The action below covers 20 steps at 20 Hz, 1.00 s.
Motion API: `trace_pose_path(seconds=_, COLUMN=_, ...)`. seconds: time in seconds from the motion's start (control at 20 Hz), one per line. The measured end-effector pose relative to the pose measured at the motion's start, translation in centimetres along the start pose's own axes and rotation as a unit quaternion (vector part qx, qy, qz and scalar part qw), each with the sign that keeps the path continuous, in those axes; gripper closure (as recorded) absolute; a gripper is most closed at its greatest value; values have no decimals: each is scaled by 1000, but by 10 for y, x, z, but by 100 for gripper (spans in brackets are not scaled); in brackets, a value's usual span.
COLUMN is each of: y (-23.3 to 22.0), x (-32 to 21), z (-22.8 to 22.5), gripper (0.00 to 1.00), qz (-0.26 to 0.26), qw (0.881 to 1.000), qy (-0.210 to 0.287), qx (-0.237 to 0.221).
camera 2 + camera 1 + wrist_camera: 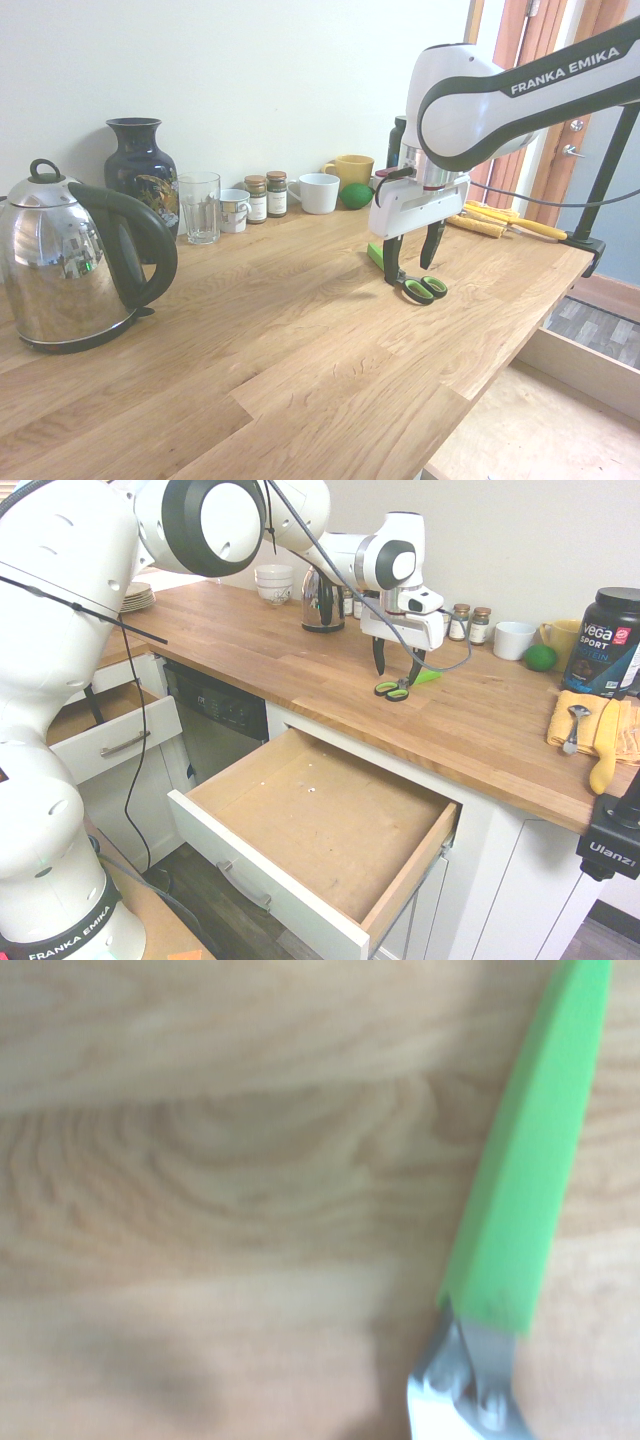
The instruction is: Put scissor in the drawer
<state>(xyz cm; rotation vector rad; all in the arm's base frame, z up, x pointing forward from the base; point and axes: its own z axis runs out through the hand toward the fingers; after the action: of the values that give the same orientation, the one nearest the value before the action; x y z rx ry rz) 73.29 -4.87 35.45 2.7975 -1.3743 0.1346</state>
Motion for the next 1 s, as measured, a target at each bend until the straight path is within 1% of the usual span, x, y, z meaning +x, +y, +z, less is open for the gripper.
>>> trace_pose_path(seconds=0.35, y=-10, x=11, z=15, gripper=0, qz=4, qw=1000, qy=-3, qx=-4)
trace_pose_path(seconds=0.7, y=-12, x=11, z=20, gripper=0, qz=5, qw=1000, qy=-6, qx=-5)
trace_pose_path(seconds=0.75, y=-12, x=11, z=20, gripper=100, qz=6, qw=1000, qy=-6, qx=-5)
trace_pose_path(seconds=1.0, y=-12, x=12, z=21, gripper=100, qz=10, qw=1000, qy=-12, qx=0)
